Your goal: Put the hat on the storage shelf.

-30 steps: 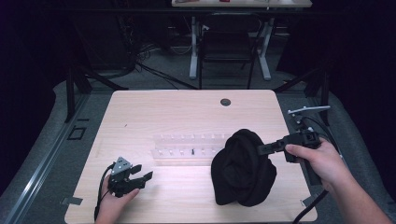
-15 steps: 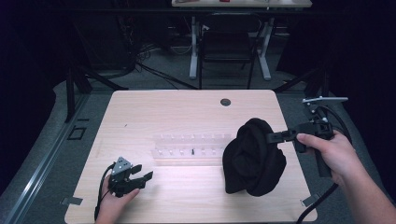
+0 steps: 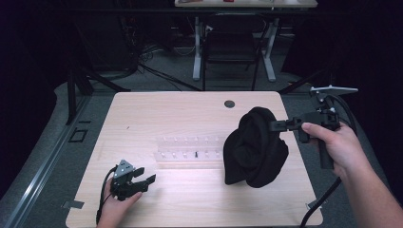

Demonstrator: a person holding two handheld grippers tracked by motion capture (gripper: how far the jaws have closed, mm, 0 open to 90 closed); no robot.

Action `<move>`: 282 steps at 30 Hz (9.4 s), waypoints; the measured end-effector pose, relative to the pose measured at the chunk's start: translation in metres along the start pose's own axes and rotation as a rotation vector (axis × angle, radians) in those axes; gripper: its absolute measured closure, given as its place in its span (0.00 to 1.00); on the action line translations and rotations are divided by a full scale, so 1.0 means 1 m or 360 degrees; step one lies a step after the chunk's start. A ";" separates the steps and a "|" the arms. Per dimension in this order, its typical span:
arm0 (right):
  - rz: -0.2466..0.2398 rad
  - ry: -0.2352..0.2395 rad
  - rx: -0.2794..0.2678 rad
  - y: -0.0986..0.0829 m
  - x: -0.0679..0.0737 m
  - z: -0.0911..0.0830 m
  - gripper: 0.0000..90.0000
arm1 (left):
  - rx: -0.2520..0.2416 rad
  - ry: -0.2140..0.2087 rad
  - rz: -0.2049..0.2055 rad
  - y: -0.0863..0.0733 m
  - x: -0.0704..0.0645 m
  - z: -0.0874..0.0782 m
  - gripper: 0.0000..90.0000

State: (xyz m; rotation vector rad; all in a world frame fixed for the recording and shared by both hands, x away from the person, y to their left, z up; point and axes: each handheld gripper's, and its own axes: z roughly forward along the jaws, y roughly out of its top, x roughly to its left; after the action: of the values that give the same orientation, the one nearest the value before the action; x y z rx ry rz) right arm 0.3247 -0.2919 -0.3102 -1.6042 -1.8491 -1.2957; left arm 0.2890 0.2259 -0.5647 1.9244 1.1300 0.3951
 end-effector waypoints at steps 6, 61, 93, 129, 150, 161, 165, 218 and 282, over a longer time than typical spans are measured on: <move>0.0010 0.0032 -0.0053 0.006 0.004 0.006 0.98 | 0.0006 -0.0003 0.0013 0.000 0.000 0.000 0.45; -0.0044 -0.0014 -0.0090 0.069 0.040 0.098 0.98 | 0.0019 -0.0031 0.0011 0.003 0.001 0.001 0.45; -0.0034 0.0089 -0.0060 0.069 0.042 0.128 0.98 | -0.0059 -0.0064 0.0025 0.008 -0.009 0.000 0.47; -0.0032 0.0188 -0.0058 0.066 0.051 0.155 0.98 | -0.0236 -0.0218 0.0307 0.086 -0.079 0.009 0.64; -0.0029 0.0212 -0.0061 0.065 0.050 0.156 0.97 | -0.0194 -0.0232 0.0403 0.105 -0.105 0.025 0.76; -0.0030 0.0231 -0.0059 0.064 0.050 0.156 0.95 | -0.0184 -0.0160 0.0449 0.104 -0.111 0.028 0.88; -0.0048 0.0235 -0.0067 0.063 0.051 0.154 0.91 | -0.0182 -0.0141 0.0478 0.104 -0.111 0.027 0.89; -0.0274 -0.0067 -0.0269 0.040 0.029 0.092 0.76 | -0.0132 -0.0086 0.0281 0.057 -0.066 0.020 0.76; -0.0802 -0.0931 -0.0412 -0.128 -0.097 0.119 0.46 | -0.0119 -0.0017 0.0048 0.010 -0.019 -0.002 0.47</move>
State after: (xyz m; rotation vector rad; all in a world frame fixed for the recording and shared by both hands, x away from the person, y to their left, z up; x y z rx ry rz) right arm 0.2683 -0.2417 -0.4951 -1.8683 -2.6670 -1.4058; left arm 0.2828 0.2090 -0.5526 1.8782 1.0658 0.4366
